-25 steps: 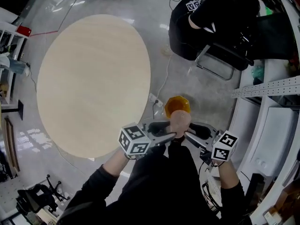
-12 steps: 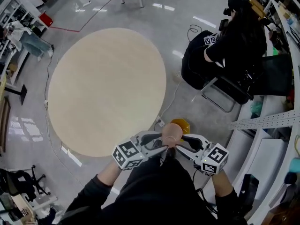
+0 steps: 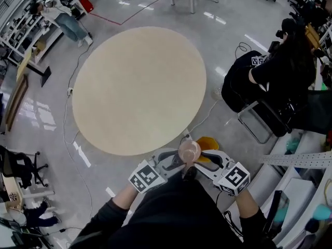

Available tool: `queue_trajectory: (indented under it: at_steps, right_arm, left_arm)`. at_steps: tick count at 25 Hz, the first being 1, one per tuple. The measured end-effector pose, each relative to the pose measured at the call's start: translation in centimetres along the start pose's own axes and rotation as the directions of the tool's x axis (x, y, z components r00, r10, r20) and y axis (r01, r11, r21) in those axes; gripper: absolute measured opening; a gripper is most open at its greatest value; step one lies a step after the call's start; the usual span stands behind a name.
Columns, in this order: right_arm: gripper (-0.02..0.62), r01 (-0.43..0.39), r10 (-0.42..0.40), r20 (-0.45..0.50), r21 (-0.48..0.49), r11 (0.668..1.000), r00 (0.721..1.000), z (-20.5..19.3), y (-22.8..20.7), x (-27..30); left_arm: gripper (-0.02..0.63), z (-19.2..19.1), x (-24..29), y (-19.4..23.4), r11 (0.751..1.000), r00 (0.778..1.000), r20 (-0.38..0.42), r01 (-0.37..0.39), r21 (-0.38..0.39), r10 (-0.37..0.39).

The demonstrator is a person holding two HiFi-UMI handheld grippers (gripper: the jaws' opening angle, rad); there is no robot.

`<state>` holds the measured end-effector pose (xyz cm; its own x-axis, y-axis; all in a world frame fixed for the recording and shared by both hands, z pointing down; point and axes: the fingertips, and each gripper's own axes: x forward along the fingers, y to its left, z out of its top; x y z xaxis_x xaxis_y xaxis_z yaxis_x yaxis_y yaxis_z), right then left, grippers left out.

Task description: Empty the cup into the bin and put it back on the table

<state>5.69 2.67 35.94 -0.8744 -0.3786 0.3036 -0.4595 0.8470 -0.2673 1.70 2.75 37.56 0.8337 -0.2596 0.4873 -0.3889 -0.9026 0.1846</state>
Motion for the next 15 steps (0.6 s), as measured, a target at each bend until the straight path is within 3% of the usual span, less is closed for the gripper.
queue_trajectory:
  at_steps: [7,10,15]
  right_arm:
    - [0.170,-0.105,0.097,-0.050,-0.190,0.976,0.994,0.9,2.2,4.9]
    - [0.170,-0.158,0.141,-0.085,-0.244,0.957,0.986,1.4,2.7,7.8]
    - [0.170,-0.170,0.135,-0.128,-0.325,0.930,0.983,1.8,3.7,13.7]
  left_arm:
    - [0.216,-2.4,-4.1,2.2,0.984,0.984,-0.009,-0.176,0.015,0.176]
    - [0.216,-3.5,-6.0,3.8,0.966,0.966,0.000,-0.258,-0.007,0.258]
    - [0.216,-6.5,-9.8,7.5,0.927,0.926,-0.037,-0.374,0.029,0.375]
